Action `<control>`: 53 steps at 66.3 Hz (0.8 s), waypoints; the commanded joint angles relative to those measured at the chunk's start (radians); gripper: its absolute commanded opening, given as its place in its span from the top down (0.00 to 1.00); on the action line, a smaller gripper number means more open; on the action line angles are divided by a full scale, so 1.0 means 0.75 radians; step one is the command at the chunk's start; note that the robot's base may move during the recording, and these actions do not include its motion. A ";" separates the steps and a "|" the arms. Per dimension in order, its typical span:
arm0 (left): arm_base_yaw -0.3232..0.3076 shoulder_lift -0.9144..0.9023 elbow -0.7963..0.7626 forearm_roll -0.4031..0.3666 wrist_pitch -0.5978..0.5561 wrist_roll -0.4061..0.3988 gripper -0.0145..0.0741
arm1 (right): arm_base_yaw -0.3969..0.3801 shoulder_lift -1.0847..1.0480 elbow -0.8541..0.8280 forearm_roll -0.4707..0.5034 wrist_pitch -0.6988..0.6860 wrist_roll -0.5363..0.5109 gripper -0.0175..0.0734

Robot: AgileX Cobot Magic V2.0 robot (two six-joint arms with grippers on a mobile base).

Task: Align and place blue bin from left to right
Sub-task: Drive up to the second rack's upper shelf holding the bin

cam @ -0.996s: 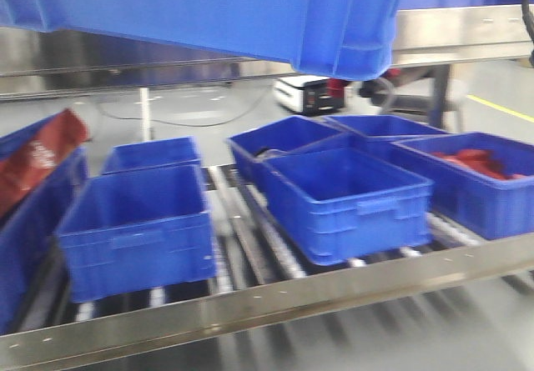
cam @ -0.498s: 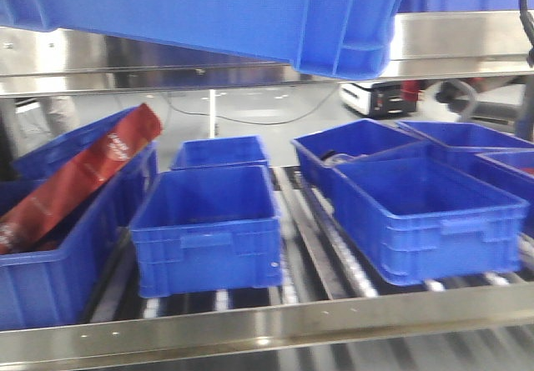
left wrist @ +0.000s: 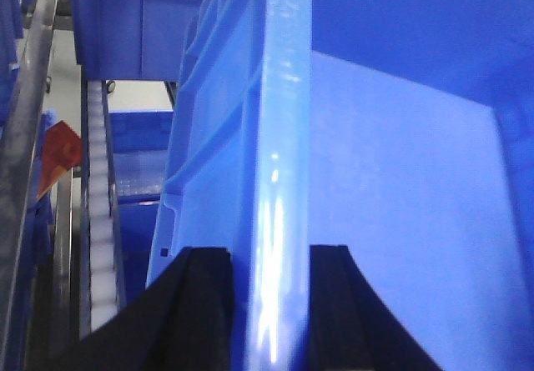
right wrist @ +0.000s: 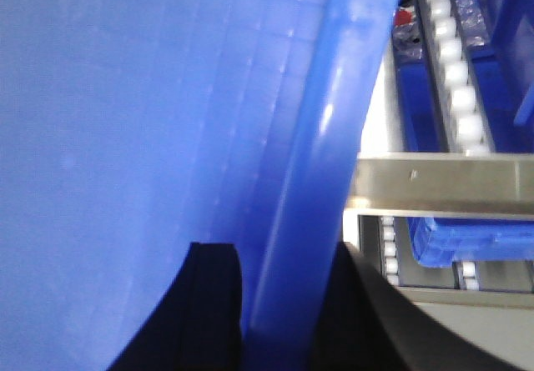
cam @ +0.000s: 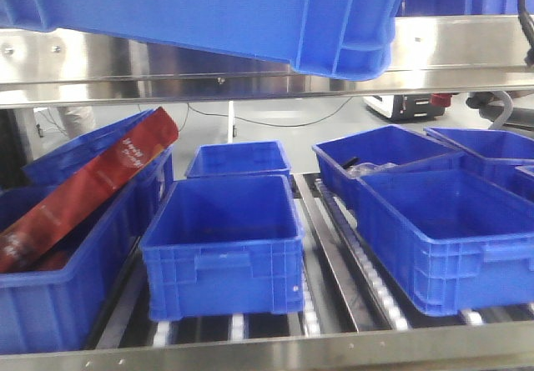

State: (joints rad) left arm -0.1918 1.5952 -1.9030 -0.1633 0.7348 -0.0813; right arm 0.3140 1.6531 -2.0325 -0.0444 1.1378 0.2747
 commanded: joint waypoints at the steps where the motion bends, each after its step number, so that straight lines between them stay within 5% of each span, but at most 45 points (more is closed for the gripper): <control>1: -0.014 -0.031 -0.030 -0.104 -0.179 -0.012 0.96 | 0.009 -0.025 -0.020 0.059 -0.126 -0.038 0.88; 53: -0.014 -0.031 -0.030 -0.104 -0.179 -0.012 0.96 | 0.009 -0.025 -0.020 0.059 -0.132 -0.038 0.88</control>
State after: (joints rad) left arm -0.1918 1.5952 -1.9030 -0.1633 0.7348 -0.0813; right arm 0.3140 1.6531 -2.0325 -0.0444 1.1378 0.2747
